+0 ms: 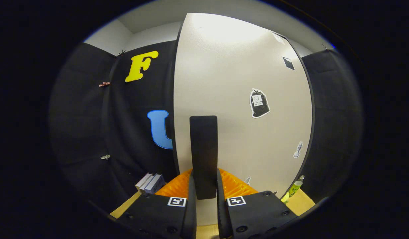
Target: Open the shoe cabinet door, grab the shoes and put them into the shoe cabinet, then close the shoe cabinet door.
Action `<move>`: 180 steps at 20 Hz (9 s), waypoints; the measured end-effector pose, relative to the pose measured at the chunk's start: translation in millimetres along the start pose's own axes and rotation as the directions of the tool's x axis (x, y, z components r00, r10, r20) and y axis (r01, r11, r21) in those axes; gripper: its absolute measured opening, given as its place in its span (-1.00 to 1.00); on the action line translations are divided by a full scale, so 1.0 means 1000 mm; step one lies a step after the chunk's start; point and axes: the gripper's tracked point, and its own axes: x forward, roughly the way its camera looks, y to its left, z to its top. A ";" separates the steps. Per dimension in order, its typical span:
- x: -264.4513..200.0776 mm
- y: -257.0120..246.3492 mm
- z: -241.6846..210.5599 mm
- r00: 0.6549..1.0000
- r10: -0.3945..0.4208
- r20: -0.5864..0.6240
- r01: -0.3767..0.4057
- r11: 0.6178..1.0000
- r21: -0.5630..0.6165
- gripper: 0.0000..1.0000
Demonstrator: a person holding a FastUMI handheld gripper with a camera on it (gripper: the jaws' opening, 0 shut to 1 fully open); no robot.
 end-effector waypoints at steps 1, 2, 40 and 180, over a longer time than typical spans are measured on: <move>-0.006 -0.002 0.000 1.000 0.005 -0.002 -0.005 1.000 0.004 -0.41; -0.012 -0.004 -0.001 1.000 0.012 -0.004 -0.012 1.000 0.006 -0.41; -0.162 -0.144 -0.003 0.988 0.152 -0.032 -0.153 0.988 -0.010 -0.43; -0.077 -0.055 -0.261 0.906 0.190 -0.378 -0.235 0.969 -0.076 -0.90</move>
